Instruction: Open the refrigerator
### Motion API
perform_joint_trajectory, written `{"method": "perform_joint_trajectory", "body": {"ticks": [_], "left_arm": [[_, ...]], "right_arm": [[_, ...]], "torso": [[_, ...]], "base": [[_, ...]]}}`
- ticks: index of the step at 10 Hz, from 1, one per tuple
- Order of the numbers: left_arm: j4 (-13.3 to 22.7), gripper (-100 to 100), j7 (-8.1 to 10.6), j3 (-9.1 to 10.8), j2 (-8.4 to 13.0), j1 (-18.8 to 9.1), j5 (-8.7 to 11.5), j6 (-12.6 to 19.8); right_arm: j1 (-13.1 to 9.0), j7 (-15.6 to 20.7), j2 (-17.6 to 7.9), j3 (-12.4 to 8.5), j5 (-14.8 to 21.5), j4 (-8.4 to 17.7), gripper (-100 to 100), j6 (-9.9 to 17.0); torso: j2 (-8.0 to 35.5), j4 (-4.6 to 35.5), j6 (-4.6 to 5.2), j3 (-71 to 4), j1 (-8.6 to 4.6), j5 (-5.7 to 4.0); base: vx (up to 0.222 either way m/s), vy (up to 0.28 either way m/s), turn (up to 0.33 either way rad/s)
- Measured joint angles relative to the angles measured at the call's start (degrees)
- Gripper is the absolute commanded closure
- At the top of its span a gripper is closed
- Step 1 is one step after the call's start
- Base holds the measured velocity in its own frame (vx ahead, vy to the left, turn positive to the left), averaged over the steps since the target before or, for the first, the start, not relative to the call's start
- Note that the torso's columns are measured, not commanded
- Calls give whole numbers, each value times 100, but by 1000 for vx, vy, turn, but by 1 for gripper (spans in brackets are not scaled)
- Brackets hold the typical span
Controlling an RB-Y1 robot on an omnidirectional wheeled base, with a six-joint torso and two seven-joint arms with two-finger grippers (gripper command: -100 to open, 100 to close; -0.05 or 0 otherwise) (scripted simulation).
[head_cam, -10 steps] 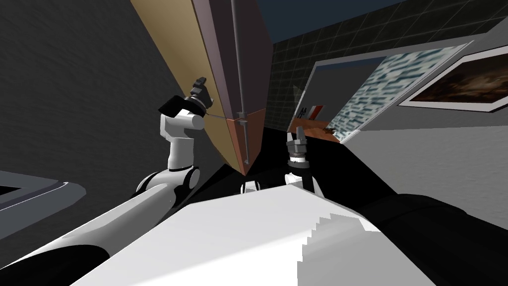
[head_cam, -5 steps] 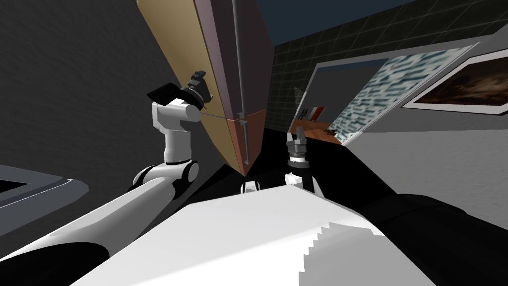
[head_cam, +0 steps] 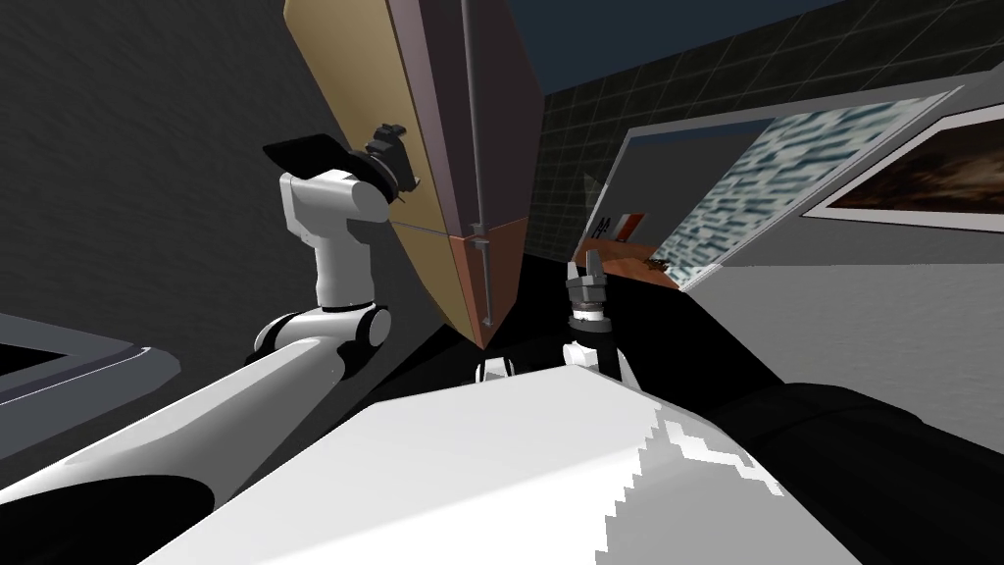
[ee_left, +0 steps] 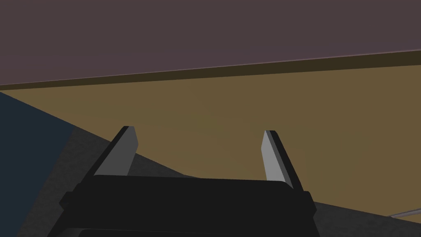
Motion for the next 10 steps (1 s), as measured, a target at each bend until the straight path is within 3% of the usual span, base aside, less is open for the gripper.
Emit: {"method": "perform_joint_trajectory", "body": {"ticks": [2,3,5,7,8,10], "left_arm": [[-59,-100,-6,22,27,-139,33,141],[20,-100,-18,12,29,-224,41,130],[230,-100,-100,38,102,-475,162,422],[417,-100,-182,29,137,-680,250,393],[305,-100,-153,51,141,-691,211,458],[481,-100,-197,65,148,-946,251,771]], "right_arm": [[-1,0,0,0,0,0,0,0],[-1,0,0,0,0,0,0,0],[0,0,0,0,0,0,0,0],[-1,0,0,0,0,0,0,0],[0,0,0,0,0,0,0,0],[0,0,0,0,0,0,0,0]], "torso": [[13,8,10,6,-13,-9],[12,7,12,5,-18,-12],[-6,-1,11,-8,-22,-12],[-12,0,25,-17,-22,-19],[-2,1,17,-4,-27,-17],[-16,-4,24,-19,-42,-25]], "base": [[-4,-3,-12],[20,-27,49],[22,-37,27],[-2,8,-9],[35,-27,53],[20,-33,28]]}}
